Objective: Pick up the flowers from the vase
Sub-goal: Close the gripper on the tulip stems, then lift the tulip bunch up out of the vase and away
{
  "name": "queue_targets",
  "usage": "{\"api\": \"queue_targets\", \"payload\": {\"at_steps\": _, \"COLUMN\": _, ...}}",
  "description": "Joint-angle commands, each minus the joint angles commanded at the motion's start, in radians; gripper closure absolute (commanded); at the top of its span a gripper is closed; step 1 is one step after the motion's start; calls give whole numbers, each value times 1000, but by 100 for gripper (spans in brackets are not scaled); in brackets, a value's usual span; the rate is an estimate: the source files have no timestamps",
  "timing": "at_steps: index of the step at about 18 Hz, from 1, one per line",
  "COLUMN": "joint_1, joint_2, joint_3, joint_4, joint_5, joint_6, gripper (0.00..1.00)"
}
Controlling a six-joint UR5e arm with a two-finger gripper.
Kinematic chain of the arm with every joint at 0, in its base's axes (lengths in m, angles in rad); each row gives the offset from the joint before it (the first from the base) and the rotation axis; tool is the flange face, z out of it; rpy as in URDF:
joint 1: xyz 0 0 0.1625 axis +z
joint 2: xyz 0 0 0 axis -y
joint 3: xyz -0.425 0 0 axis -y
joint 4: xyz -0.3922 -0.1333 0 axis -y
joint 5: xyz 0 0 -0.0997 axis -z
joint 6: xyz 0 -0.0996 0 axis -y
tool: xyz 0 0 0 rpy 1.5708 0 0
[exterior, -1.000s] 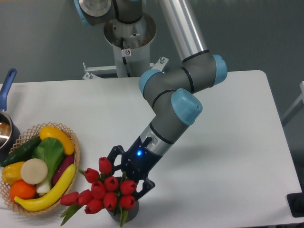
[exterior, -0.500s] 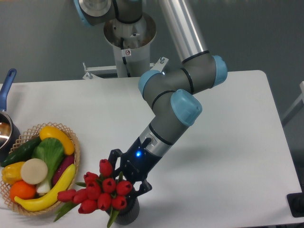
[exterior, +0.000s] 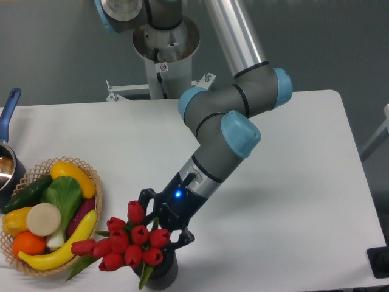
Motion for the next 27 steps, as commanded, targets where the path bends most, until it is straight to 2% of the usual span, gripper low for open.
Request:
{"api": "queue_targets", "payload": {"at_steps": 11, "joint_1": 58, "joint_2": 49, "joint_3": 38, "joint_4": 0, "joint_5": -104, "joint_6": -118, "gripper": 55}}
{"api": "queue_targets", "payload": {"at_steps": 15, "joint_1": 66, "joint_2": 52, "joint_3": 72, "joint_4": 0, "joint_5": -114, "joint_6": -173, "gripper": 55}}
{"api": "queue_targets", "payload": {"at_steps": 27, "joint_1": 89, "joint_2": 77, "joint_3": 80, "joint_4": 0, "joint_5": -155, "joint_6": -232, "gripper": 58}}
